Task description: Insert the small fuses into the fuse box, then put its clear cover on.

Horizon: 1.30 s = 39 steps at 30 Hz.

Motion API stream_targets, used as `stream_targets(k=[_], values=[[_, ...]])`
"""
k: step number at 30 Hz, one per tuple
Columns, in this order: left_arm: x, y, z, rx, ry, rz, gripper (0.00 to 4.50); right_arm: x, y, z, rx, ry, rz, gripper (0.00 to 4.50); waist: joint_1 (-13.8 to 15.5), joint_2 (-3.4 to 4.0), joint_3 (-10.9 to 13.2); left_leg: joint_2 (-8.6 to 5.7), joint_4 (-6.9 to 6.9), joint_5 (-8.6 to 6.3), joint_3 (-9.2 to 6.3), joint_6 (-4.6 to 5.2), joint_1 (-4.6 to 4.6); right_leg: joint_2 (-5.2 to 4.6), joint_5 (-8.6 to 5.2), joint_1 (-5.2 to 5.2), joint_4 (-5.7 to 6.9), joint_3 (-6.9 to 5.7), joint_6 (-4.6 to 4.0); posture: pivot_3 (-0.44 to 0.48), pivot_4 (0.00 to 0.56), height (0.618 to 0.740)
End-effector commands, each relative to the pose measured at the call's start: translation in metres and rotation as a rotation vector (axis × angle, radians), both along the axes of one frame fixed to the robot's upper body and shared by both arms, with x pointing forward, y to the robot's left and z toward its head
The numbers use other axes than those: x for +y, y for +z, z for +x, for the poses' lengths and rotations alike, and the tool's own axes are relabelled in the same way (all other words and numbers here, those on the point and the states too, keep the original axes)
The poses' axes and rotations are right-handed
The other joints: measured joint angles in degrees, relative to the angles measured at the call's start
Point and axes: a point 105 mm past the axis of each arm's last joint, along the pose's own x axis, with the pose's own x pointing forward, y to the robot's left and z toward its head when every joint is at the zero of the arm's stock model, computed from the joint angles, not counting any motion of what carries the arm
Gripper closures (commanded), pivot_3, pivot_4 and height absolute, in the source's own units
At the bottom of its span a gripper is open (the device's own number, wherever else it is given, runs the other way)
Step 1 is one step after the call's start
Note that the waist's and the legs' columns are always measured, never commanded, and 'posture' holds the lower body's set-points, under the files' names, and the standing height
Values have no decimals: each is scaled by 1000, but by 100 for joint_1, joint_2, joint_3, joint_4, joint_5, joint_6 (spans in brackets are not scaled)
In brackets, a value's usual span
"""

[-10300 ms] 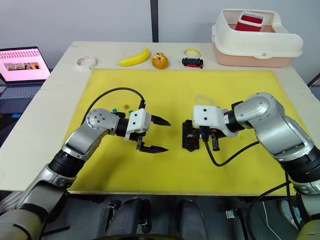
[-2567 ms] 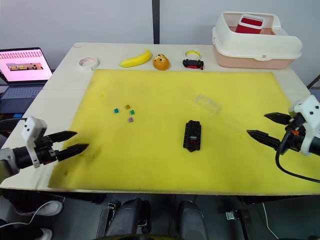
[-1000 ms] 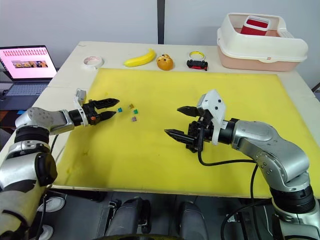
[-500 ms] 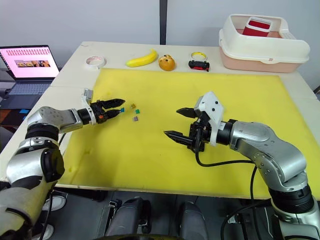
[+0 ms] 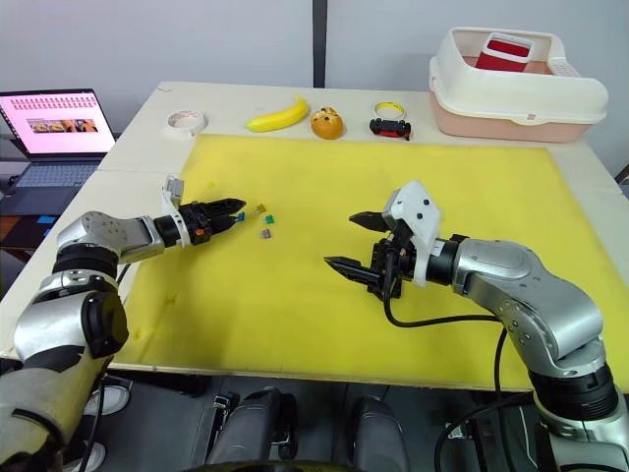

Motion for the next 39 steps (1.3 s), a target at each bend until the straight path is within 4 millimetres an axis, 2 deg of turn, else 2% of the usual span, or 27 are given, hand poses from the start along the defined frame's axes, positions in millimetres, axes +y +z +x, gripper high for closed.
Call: stream_targets(k=[1,3,6,7,11,15,17,22,23,27,32,34,39], values=[[-11,-18,-5,57,-28,21,1944,0,10,-4,-58,11,-11,0,-2,0,0,0,0,0,-1,0,0,0,0,0,0,0,0,0,150,740],[-5,-21,-6,57,-14,39,2675,-1,9,-4,-58,8,-15,0,-11,0,0,0,0,0,-1,1,-1,0,0,-2,0,0,0,0,150,740],[15,-22,-11,72,28,47,4187,-4,10,-5,-54,-2,-15,0,-39,0,0,1,-1,0,-2,0,0,0,0,-2,-2,0,0,0,150,740],[21,-22,-13,76,37,46,4446,-4,10,-6,-51,-4,-13,0,-54,1,0,1,-2,0,-2,0,1,1,0,-3,-1,1,0,0,150,740],[30,-15,-18,71,35,41,4446,-6,7,-8,-46,-8,-15,0,-188,1,-1,4,-8,2,0,-4,3,9,0,-9,0,2,0,0,150,740],[32,0,-21,32,16,45,4446,-7,7,-9,-43,-11,-15,0,-225,1,-1,5,-17,14,3,-25,2,11,-1,-21,1,6,-1,0,150,740],[31,20,-24,-34,-12,55,4446,-7,8,-9,-37,-12,-4,0,-236,-2,1,6,-17,15,5,-26,-1,11,-1,-25,0,8,-1,0,150,740],[17,85,-42,-204,-97,-27,4446,-5,15,-12,13,-11,94,0,-199,-10,6,16,-16,17,3,-30,-10,9,0,-33,1,13,0,0,150,740],[14,92,-45,-226,-110,-32,4446,-4,16,-12,23,-12,112,0,-186,-10,6,16,-16,17,3,-30,-10,8,0,-33,0,13,0,0,150,740],[-9,117,-55,-319,-181,-58,4446,2,26,-11,96,-21,267,0,-170,-11,6,13,-14,17,-2,-30,-9,4,0,-25,1,13,0,0,150,740],[-59,134,-65,-456,-278,-153,4446,14,37,4,209,-81,502,0,-193,-12,5,12,-12,19,-3,-33,-6,4,0,-23,5,14,0,0,150,740],[-73,135,-69,-492,-295,-188,4446,19,38,9,254,-100,572,0,-192,-12,5,14,-14,20,-1,-34,-8,4,0,-27,4,15,0,0,150,740],[-91,130,-65,-440,-297,-257,4446,23,41,16,352,-141,702,0,-202,-11,4,10,-17,21,2,-36,-6,7,0,-29,5,18,0,0,150,740]])
